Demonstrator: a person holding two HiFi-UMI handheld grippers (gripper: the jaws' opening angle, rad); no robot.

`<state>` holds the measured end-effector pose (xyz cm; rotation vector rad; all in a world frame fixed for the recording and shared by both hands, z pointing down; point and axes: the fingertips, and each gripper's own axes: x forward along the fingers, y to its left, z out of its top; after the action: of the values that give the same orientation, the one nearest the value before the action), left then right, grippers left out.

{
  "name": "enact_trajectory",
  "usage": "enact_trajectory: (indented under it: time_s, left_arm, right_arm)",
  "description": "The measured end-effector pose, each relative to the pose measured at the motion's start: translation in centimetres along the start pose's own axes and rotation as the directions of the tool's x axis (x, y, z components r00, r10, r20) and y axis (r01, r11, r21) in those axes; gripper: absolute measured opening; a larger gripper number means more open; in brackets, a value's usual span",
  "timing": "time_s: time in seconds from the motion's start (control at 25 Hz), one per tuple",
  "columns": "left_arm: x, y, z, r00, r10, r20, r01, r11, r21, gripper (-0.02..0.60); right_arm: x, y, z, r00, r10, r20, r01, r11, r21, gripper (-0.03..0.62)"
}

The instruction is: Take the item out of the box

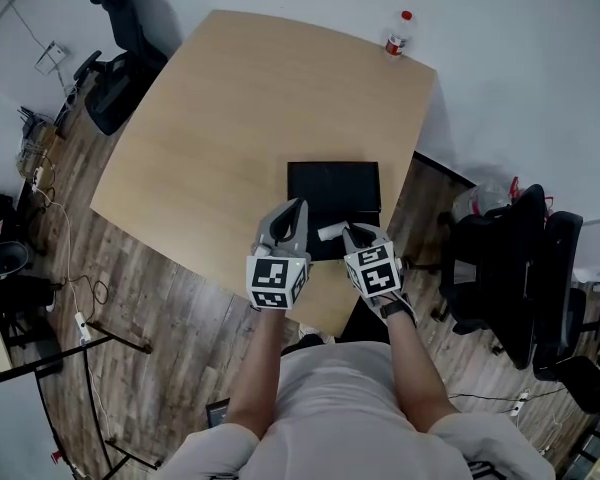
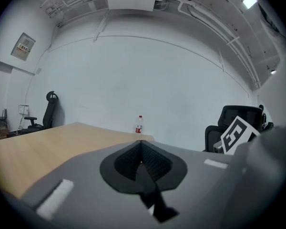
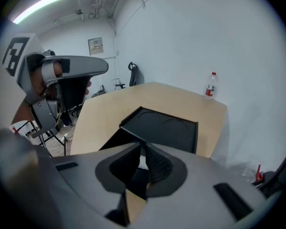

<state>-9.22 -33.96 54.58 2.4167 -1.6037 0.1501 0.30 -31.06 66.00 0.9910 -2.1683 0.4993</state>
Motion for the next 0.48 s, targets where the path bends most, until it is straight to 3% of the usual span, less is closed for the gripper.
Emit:
enact_trajectory:
  time_s: [0.16,0.24,0.48]
  left_arm:
    - [0.8,0.3,-0.6,1.0,0.011,-0.017,-0.011,1.0,0.005,0.006]
    - [1.1,0.4,-0.9,0.999,0.02,-0.026,-0.02,1.0,0.004,0.006]
    - [1.1,1.5,-1.5,0.998,0.054,-0.04,-0.054,0.999,-0.002,0.006]
  right_arm:
    - [1.7,-0.3,-1.1,0.998,0.04,-0.048,-0.039,0.999,0.015,0.021]
    - [2.5,-0.2,-1.7,0.995,0.061,-0.078,-0.059,0.998,0.021,0.101]
    - [4.7,1.2,-3.8,0.974,0.137,-0.179,-0.132,0.99,0.041,0.212]
